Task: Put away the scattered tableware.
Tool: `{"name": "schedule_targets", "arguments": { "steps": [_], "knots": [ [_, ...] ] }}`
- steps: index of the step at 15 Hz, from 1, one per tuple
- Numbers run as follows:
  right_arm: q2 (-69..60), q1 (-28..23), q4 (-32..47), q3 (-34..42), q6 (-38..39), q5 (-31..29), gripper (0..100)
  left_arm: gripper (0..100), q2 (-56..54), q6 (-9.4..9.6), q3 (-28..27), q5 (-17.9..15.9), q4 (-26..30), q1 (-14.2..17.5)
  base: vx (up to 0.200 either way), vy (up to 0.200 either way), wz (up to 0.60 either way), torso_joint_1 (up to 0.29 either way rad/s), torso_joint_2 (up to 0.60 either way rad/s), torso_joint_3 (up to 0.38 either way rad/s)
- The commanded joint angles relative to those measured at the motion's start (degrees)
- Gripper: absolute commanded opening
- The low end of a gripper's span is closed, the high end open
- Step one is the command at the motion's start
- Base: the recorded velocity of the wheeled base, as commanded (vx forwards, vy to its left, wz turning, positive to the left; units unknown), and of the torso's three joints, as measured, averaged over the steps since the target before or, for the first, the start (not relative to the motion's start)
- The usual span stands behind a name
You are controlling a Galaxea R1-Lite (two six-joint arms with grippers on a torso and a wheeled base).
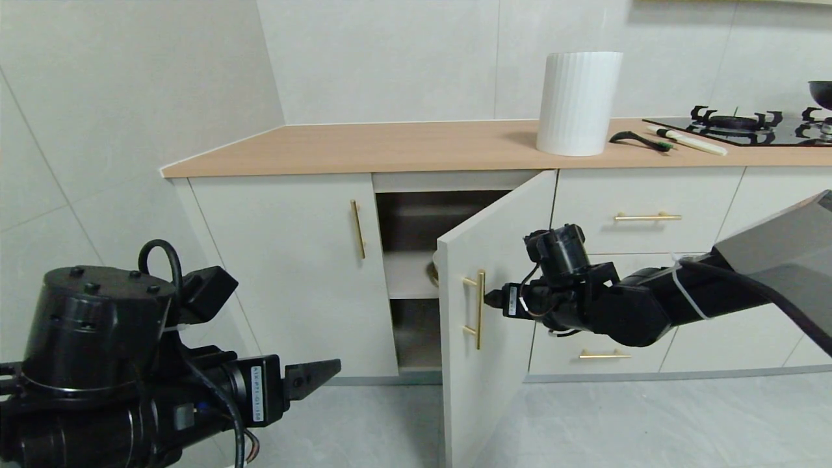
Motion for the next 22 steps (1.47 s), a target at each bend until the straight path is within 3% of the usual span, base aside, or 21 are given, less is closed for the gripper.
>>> {"name": "schedule_targets", "arguments": {
  "steps": [1, 4, 9, 19, 22],
  "knots": [
    [2.2, 0.0, -1.9, 0.0, 0.5, -0.1, 100, 100, 0.6, -0.01, 0.1, 0.0, 0.0, 0.0, 0.0, 0.0, 0.0, 0.0, 0.0, 0.0],
    [2.5, 0.0, -2.6, -0.2, 0.9, -0.2, 100, 100, 0.9, 1.83, 0.5, 0.1, 0.3, 0.1, 0.133, 0.0, 0.0, 0.002, 0.0, 0.006],
    [4.3, 0.1, -3.3, -2.1, 4.4, -0.2, 100, 100, 0.9, 1.75, 0.5, 0.1, 0.1, 0.1, 0.2, 0.0, 0.0, 0.001, 0.0, 0.0],
    [7.4, 0.3, -4.1, -8.0, 12.8, -0.5, 100, 100, 1.1, 1.75, 0.5, 0.2, 0.0, 0.1, 0.0, 0.0, 0.0, 0.0, 0.0, 0.0],
    [10.0, -0.1, -4.0, -12.1, 15.4, -3.5, 100, 100, 1.1, 1.75, 0.5, 0.2, 0.0, 0.1, 0.0, 0.0, 0.0, 0.0, 0.0, 0.0]
  ]
}}
